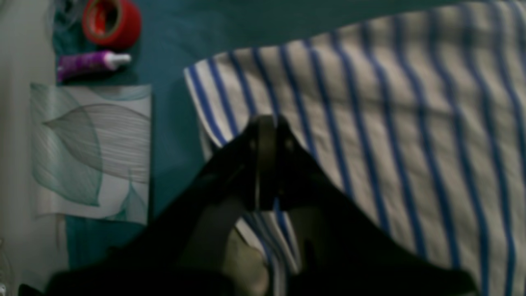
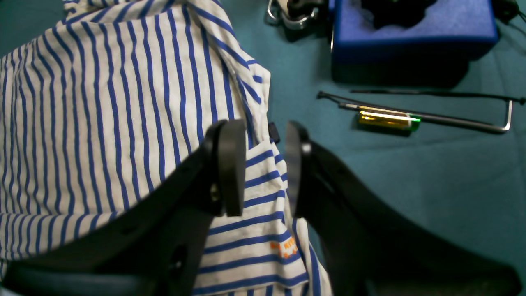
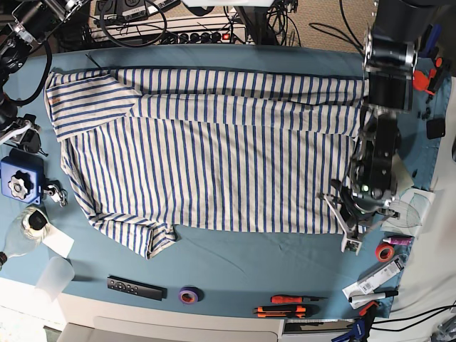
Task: Fold the T-shirt properly
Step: 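Move the left gripper down to grasp the shirt's side near the hem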
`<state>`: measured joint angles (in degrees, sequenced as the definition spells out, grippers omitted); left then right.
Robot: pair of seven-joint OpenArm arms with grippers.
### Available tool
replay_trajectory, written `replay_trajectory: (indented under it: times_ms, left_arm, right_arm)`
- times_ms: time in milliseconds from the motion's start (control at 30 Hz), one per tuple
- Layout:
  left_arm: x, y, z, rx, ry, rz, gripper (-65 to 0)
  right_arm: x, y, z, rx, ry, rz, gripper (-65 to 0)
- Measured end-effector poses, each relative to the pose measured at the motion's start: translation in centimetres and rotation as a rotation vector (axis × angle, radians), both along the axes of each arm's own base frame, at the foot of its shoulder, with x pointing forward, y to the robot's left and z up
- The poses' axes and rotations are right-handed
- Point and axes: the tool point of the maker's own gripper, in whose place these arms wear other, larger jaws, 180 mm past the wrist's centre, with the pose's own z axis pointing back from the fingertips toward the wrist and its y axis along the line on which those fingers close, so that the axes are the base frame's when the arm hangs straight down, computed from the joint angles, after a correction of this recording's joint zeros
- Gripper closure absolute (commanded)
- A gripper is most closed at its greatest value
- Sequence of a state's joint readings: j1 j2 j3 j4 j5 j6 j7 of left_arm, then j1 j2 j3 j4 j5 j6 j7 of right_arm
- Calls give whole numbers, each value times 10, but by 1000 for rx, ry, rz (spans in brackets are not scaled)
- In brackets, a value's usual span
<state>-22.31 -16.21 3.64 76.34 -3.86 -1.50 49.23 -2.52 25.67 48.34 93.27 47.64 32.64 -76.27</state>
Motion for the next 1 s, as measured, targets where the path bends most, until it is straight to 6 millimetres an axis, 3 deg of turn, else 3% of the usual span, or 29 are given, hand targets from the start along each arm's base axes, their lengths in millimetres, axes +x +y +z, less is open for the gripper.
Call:
replay_trajectory:
  times_ms: [100, 200, 267, 367, 567, 1000]
  left_arm:
    - [6, 6, 3, 24, 0, 12, 0]
    - [10, 6, 7, 33, -15, 4, -250]
    - [15, 4, 13, 27, -59, -6, -318]
    - [18, 9, 12, 24, -72, 22, -318]
    - [7, 22, -25, 39, 40, 56, -318]
    - [15, 25, -42, 3, 90, 51, -315]
  right_arm:
    - [0, 0, 0, 0, 0, 0, -172]
    - [0, 0, 0, 0, 0, 0, -172]
    - [0, 0, 0, 0, 0, 0, -172]
    - [0, 0, 0, -1, 0, 0, -172]
    - [0, 0, 0, -1, 0, 0, -172]
    - [-2, -1, -3, -4, 12, -5, -172]
